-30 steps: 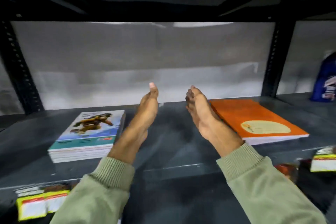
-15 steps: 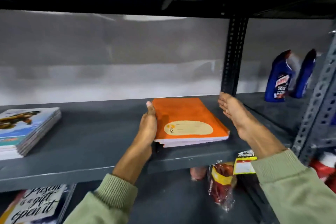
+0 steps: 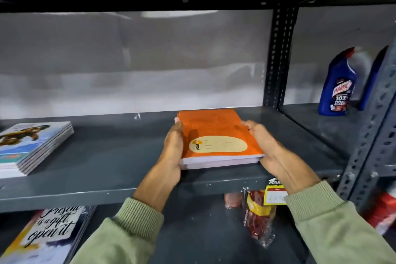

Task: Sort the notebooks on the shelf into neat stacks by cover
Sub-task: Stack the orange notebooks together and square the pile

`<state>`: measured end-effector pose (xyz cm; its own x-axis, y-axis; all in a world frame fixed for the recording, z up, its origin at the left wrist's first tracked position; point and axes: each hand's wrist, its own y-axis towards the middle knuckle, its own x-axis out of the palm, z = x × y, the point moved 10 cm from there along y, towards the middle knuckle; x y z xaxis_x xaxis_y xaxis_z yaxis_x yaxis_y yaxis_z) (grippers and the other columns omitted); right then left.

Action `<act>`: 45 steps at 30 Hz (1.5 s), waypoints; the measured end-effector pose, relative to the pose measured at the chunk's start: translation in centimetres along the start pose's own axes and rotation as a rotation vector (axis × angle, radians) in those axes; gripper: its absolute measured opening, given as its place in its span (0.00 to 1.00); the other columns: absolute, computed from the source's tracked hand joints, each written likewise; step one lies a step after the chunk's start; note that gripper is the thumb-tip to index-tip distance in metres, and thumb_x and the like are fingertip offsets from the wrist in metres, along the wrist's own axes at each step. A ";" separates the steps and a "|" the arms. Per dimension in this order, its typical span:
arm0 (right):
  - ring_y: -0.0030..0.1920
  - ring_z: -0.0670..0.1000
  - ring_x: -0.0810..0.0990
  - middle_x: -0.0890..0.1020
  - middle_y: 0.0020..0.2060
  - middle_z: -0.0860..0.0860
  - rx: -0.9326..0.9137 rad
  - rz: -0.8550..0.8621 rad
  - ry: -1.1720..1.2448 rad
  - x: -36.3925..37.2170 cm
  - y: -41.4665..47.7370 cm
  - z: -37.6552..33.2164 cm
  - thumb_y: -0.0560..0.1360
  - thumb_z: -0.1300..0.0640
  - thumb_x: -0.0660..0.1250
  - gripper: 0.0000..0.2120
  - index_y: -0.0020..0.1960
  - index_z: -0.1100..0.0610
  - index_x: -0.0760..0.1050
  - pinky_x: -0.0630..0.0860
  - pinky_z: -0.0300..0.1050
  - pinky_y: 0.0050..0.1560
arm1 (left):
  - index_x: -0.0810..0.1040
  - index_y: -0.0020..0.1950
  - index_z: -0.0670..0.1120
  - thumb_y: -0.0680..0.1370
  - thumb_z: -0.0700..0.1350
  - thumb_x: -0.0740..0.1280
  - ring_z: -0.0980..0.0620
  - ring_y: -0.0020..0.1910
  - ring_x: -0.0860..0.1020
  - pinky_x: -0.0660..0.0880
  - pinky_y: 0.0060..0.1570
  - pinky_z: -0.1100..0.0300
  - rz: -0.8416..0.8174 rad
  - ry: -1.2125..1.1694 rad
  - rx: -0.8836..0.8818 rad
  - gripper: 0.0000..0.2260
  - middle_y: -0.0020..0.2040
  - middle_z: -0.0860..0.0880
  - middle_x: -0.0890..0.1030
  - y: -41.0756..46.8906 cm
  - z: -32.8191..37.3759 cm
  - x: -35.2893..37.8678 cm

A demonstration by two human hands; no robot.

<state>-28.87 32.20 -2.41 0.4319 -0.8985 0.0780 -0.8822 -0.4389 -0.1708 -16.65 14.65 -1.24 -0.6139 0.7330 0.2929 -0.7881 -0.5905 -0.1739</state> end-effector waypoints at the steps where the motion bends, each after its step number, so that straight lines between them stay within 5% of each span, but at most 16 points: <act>1: 0.41 0.55 0.85 0.87 0.48 0.57 0.000 -0.019 0.000 0.0 0.1 0.0 0.75 0.43 0.63 0.21 0.57 0.58 0.82 0.80 0.46 0.43 | 0.78 0.62 0.49 0.78 0.65 0.56 0.49 0.29 0.85 0.79 0.23 0.59 -0.013 0.015 0.003 0.25 0.38 0.47 0.87 -0.2 0.0 0.1; 5: 0.54 0.56 0.84 0.85 0.56 0.55 -0.036 -0.133 -0.094 0.5 -0.7 -0.3 0.73 0.38 0.64 0.27 0.64 0.54 0.79 0.77 0.52 0.59 | 0.80 0.61 0.49 0.77 0.67 0.55 0.47 0.42 0.87 0.82 0.38 0.55 -0.101 0.069 -0.010 0.28 0.47 0.45 0.88 -0.6 0.0 0.2; 8: 0.70 0.45 0.69 0.69 0.73 0.42 -0.221 -0.144 -0.288 -0.2 -2.3 -1.4 0.67 0.30 0.66 0.38 0.74 0.42 0.65 0.60 0.48 0.73 | 0.83 0.56 0.49 0.79 0.63 0.57 0.51 0.47 0.86 0.79 0.48 0.55 -0.185 0.185 0.131 0.23 0.48 0.48 0.88 -1.7 1.0 -1.0; 10: 0.70 0.39 0.67 0.69 0.71 0.36 -0.369 -0.153 -0.468 -0.4 -4.0 -2.3 0.68 0.32 0.68 0.35 0.72 0.37 0.66 0.59 0.44 0.72 | 0.82 0.59 0.48 0.75 0.61 0.66 0.53 0.53 0.84 0.75 0.60 0.52 -0.226 0.305 0.235 0.21 0.52 0.50 0.87 -2.5 1.3 -2.0; 12: 0.69 0.37 0.69 0.74 0.68 0.38 -0.443 -0.170 -0.620 -0.3 -4.5 -2.4 0.64 0.34 0.73 0.33 0.68 0.36 0.71 0.62 0.43 0.72 | 0.79 0.65 0.49 0.65 0.61 0.76 0.57 0.57 0.82 0.73 0.66 0.52 -0.222 0.460 0.306 0.32 0.55 0.54 0.86 -2.6 1.3 -2.9; 16: 0.65 0.22 0.62 0.71 0.70 0.39 -0.539 -0.177 -0.710 0.2 -5.0 -2.7 0.64 0.38 0.75 0.29 0.64 0.37 0.76 0.57 0.24 0.64 | 0.76 0.68 0.50 0.61 0.56 0.80 0.62 0.53 0.83 0.77 0.61 0.57 -0.193 0.654 0.418 0.37 0.56 0.57 0.85 -2.8 1.7 -2.9; 20: 0.70 0.27 0.59 0.69 0.71 0.40 -0.551 -0.191 -0.767 0.3 -5.1 -2.6 0.64 0.38 0.75 0.28 0.64 0.35 0.75 0.57 0.40 0.74 | 0.82 0.61 0.50 0.63 0.52 0.78 0.60 0.51 0.84 0.79 0.59 0.55 -0.179 0.617 0.467 0.27 0.53 0.57 0.86 -2.7 1.9 -3.0; 25: 0.55 0.14 0.59 0.69 0.65 0.36 -0.633 -0.135 -0.788 0.1 -4.9 -3.1 0.68 0.44 0.74 0.25 0.65 0.41 0.76 0.55 0.13 0.54 | 0.81 0.62 0.49 0.65 0.53 0.76 0.67 0.48 0.83 0.77 0.53 0.70 -0.176 0.695 0.587 0.25 0.49 0.64 0.84 -3.2 2.4 -2.2; 29: 0.64 0.22 0.61 0.70 0.70 0.40 -0.612 -0.116 -0.810 -0.1 -4.5 -2.9 0.68 0.42 0.73 0.25 0.65 0.38 0.76 0.56 0.19 0.61 | 0.79 0.64 0.47 0.69 0.54 0.74 0.66 0.27 0.75 0.70 0.33 0.76 -0.122 0.834 0.710 0.25 0.50 0.63 0.78 -3.5 3.2 -1.7; 30: 0.66 0.25 0.62 0.70 0.70 0.40 -0.611 -0.112 -0.810 0.0 -4.6 -3.0 0.68 0.42 0.73 0.25 0.65 0.38 0.76 0.56 0.23 0.64 | 0.79 0.65 0.47 0.69 0.55 0.73 0.60 0.24 0.68 0.67 0.29 0.74 -0.115 0.869 0.725 0.26 0.39 0.48 0.63 -3.4 3.3 -1.6; 31: 0.64 0.23 0.63 0.70 0.69 0.38 -0.611 -0.114 -0.804 0.0 -4.6 -3.0 0.69 0.42 0.73 0.25 0.65 0.39 0.76 0.57 0.22 0.63 | 0.78 0.65 0.47 0.68 0.57 0.71 0.56 0.25 0.63 0.66 0.27 0.72 -0.117 0.892 0.734 0.28 0.39 0.41 0.85 -3.3 3.2 -1.5; 36: 0.49 0.15 0.66 0.70 0.60 0.30 -0.631 -0.106 -0.784 -0.1 -4.8 -3.1 0.70 0.47 0.73 0.24 0.66 0.43 0.76 0.60 0.13 0.47 | 0.78 0.66 0.46 0.70 0.57 0.69 0.54 0.24 0.62 0.63 0.25 0.72 -0.122 0.918 0.773 0.27 0.31 0.42 0.80 -3.7 3.5 -1.5; 39: 0.50 0.15 0.65 0.70 0.62 0.32 -0.628 -0.102 -0.794 0.1 -4.8 -3.0 0.70 0.45 0.73 0.24 0.66 0.42 0.76 0.62 0.15 0.50 | 0.78 0.66 0.46 0.70 0.56 0.70 0.53 0.23 0.64 0.63 0.25 0.74 -0.103 0.921 0.805 0.27 0.27 0.46 0.78 -4.0 3.6 -1.5; 42: 0.57 0.23 0.70 0.70 0.66 0.33 -0.604 -0.101 -0.800 0.1 -4.9 -2.8 0.69 0.41 0.72 0.25 0.65 0.39 0.75 0.65 0.25 0.64 | 0.77 0.66 0.46 0.70 0.58 0.68 0.55 0.22 0.67 0.63 0.24 0.76 -0.111 0.947 0.826 0.28 0.30 0.46 0.82 -4.4 3.7 -1.4; 45: 0.50 0.21 0.73 0.68 0.63 0.32 -0.604 -0.099 -0.815 0.3 -5.4 -3.2 0.70 0.44 0.72 0.23 0.65 0.41 0.76 0.62 0.18 0.56 | 0.78 0.65 0.45 0.70 0.56 0.70 0.54 0.21 0.66 0.63 0.23 0.76 -0.104 0.917 0.842 0.26 0.25 0.54 0.79 -4.4 3.9 -1.4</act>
<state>-24.51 34.26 1.68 0.3058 -0.6800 -0.6664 -0.6852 -0.6431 0.3418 -12.12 14.91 2.73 -0.6228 0.5543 -0.5521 -0.7683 -0.3002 0.5653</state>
